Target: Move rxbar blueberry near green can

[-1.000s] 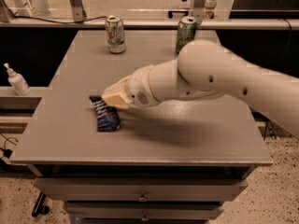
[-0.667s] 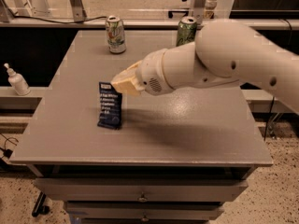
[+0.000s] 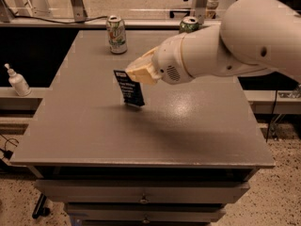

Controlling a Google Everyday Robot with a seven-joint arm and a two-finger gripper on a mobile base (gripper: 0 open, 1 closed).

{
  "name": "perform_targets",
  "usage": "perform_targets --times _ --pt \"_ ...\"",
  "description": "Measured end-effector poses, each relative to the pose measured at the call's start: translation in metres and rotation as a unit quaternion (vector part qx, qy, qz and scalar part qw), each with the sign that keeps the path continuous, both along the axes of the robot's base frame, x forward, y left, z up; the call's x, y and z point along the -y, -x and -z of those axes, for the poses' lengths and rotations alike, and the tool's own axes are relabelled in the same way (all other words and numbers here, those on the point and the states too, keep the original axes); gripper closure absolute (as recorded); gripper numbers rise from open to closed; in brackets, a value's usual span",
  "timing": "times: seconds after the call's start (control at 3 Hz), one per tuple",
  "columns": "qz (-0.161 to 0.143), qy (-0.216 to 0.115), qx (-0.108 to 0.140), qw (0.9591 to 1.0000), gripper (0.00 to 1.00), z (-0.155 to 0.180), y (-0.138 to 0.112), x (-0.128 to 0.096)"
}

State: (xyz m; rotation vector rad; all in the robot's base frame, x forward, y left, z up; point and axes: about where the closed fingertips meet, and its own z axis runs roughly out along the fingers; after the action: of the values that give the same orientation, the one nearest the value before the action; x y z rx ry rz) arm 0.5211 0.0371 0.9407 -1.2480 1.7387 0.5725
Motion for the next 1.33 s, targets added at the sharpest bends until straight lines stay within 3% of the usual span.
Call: perform_targets --times 0.33,1.0,1.33 --pt "0.025 0.008 0.004 0.9996 1.00 -0.007 -0.004 0.022" --pt "0.029 0.008 0.006 0.9995 1.00 -0.007 -0.005 0.024" --pt "0.055 0.016 0.019 0.9982 1.00 -0.007 -0.020 0.043"
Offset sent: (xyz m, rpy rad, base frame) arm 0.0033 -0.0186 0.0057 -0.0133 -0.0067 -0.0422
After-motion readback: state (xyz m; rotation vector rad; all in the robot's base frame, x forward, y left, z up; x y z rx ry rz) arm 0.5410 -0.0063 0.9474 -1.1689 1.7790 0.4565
